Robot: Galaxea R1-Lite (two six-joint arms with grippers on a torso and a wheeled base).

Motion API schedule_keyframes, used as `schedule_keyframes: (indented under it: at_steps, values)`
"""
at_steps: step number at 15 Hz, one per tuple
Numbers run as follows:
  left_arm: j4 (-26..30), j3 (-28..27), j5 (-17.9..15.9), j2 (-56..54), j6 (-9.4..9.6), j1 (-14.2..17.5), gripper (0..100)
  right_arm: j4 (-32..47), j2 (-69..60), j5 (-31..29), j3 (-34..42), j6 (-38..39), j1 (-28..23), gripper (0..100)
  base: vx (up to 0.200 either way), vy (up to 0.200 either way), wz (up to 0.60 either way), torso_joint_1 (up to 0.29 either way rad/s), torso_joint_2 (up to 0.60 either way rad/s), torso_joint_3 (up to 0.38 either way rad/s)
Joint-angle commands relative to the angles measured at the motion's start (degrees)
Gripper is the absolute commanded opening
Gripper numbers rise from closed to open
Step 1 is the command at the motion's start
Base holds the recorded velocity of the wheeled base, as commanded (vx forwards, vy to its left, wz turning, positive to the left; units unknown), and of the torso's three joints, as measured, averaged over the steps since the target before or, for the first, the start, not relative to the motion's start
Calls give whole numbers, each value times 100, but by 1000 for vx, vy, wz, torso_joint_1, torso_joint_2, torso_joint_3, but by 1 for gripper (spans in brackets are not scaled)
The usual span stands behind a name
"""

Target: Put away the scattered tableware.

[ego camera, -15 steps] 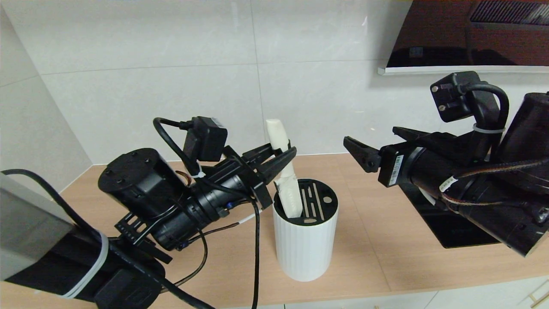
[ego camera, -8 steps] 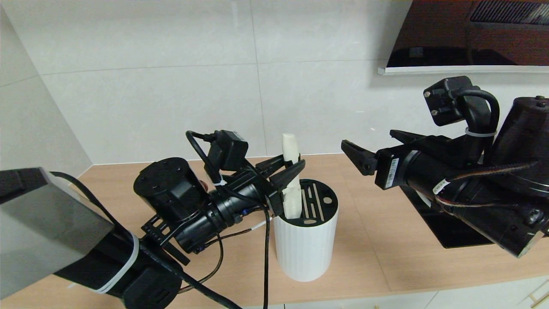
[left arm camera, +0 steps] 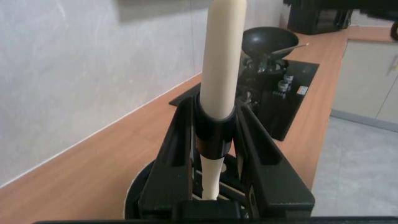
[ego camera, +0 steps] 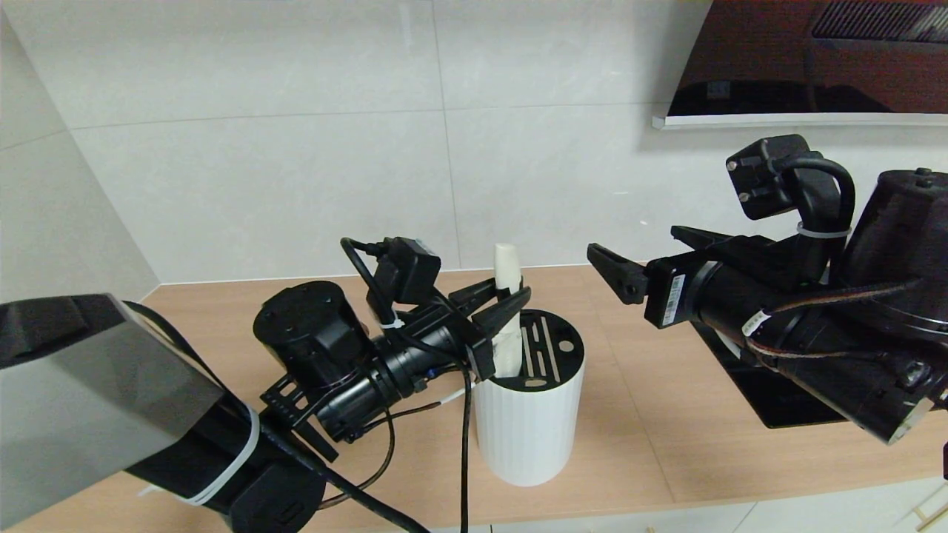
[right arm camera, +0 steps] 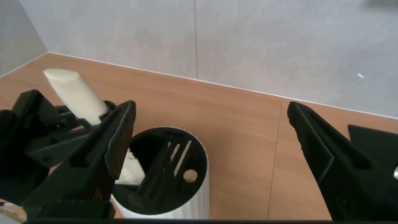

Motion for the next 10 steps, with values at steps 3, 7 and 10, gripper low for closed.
schedule_keyframes:
  at_steps: [3,7,10]
  values:
    - [-98,-6,73,84,-2,-18,100,-3,10,1,3,0,6,100,0,0,0,0,0,0]
    - [-98,-6,117,67,-2,-53,100,-3,10,1,3,-8,6,100,0,0,0,0,0,0]
    - [-98,-6,126,-30,-11,-62,100,-3,1,-8,3,0,6,100,0,0,0,0,0,0]
